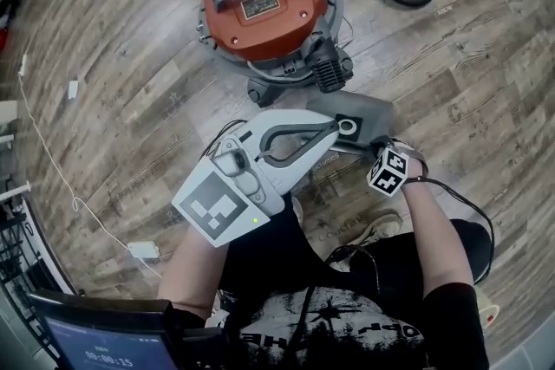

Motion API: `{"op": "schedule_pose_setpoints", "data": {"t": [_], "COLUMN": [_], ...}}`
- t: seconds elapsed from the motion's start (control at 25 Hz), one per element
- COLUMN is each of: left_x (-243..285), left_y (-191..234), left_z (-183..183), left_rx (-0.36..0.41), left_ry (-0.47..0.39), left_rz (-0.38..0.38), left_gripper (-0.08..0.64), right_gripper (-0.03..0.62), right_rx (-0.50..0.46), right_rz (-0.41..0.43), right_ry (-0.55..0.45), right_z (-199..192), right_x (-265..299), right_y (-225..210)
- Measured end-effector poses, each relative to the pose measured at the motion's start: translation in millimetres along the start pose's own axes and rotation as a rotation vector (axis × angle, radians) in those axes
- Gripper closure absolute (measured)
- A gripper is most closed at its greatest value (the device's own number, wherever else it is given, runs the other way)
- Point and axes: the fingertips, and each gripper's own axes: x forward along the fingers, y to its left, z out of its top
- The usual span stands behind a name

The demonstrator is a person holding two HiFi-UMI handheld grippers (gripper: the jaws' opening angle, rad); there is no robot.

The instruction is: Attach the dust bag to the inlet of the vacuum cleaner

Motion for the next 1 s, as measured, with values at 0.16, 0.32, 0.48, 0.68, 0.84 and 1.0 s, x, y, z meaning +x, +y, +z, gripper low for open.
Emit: {"op": "schedule_pose_setpoints", "data": {"t": [0.16, 0.32, 0.48, 0.68, 0.84, 1.0], "left_x": [-5, -8, -10, -4, 1, 6], "left_y": [-1, -4, -11, -17, -20, -20], "left_z": [-6, -26, -56, -91, -129, -161], "left_rx": [0.025, 0.063, 0.115, 0.171, 0.287, 0.355], "left_ry": [0.038, 0.144, 0.249, 0.379, 0.567, 0.706], "left_rz": [-0.015, -0.026, -0.039, -0.071, -0.1, -0.107], "left_gripper": [0.558, 0.558, 0.558, 0.453, 0.404, 0.382], "right_gripper": [0.569, 0.571, 0.571, 0.572, 0.572, 0.572], "right_rx": [-0.014, -0.014, -0.035, -0.046, -0.015, -0.05], "right_rz": [-0.027, -0.024, -0.01, -0.01, 0.006, -0.001], "right_ry": [-0.045, -0.085, -0.132, -0.195, -0.227, -0.241], "right_z": [25, 45, 69, 93, 102, 111], "right_x": [-42, -81, -126, -183, -219, -246], "right_y": [-21, -39, -50, -61, -62, -60]}}
